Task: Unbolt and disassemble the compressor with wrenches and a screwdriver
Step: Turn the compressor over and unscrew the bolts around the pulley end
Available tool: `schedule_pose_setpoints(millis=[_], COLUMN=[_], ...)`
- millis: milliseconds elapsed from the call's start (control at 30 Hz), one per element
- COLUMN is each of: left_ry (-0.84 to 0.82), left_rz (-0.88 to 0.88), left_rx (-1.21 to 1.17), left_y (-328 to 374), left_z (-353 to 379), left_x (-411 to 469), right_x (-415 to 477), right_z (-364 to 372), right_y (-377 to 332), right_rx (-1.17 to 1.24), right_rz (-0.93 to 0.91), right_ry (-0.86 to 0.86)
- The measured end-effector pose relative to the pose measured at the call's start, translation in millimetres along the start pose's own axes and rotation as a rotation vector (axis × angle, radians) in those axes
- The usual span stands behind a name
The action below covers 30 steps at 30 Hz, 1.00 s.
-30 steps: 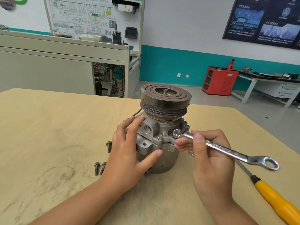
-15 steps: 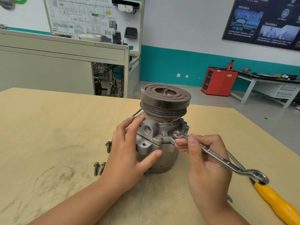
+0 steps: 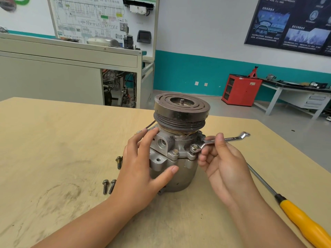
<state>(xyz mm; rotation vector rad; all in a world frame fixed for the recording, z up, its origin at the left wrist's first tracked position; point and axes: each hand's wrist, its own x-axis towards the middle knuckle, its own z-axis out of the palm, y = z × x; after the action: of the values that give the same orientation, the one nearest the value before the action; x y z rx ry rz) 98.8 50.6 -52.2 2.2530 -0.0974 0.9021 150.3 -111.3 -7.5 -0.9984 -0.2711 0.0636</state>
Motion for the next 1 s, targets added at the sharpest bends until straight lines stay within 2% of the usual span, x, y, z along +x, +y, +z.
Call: schedule_pose_setpoints(millis=[67, 133, 633, 700, 800, 1000], left_ry=[0.001, -0.004, 0.009, 0.009, 0.012, 0.017], left_rz=[0.0, -0.004, 0.003, 0.001, 0.002, 0.004], left_rx=[-0.005, -0.006, -0.005, -0.008, -0.011, -0.001], left_y=[0.0, 0.0, -0.1, 0.2, 0.3, 0.7], left_z=[-0.3, -0.2, -0.2, -0.1, 0.0, 0.2], left_x=[-0.1, -0.1, 0.4, 0.5, 0.8, 0.4], right_x=[-0.8, -4.0, -29.9, -30.2, -26.9, -12.5], right_z=[-1.7, -2.9, -3.2, -2.2, -2.4, 1.6], right_y=[-3.1, -7.7, 13.3, 14.2, 12.4, 3.0], right_rx=[0.087, 0.053, -0.744, -0.695, -0.475, -0.236], right_rz=[-0.059, -0.185, -0.789, -0.74, -0.531, -0.224], right_ry=[0.005, 0.009, -0.064, -0.041, -0.032, -0.032])
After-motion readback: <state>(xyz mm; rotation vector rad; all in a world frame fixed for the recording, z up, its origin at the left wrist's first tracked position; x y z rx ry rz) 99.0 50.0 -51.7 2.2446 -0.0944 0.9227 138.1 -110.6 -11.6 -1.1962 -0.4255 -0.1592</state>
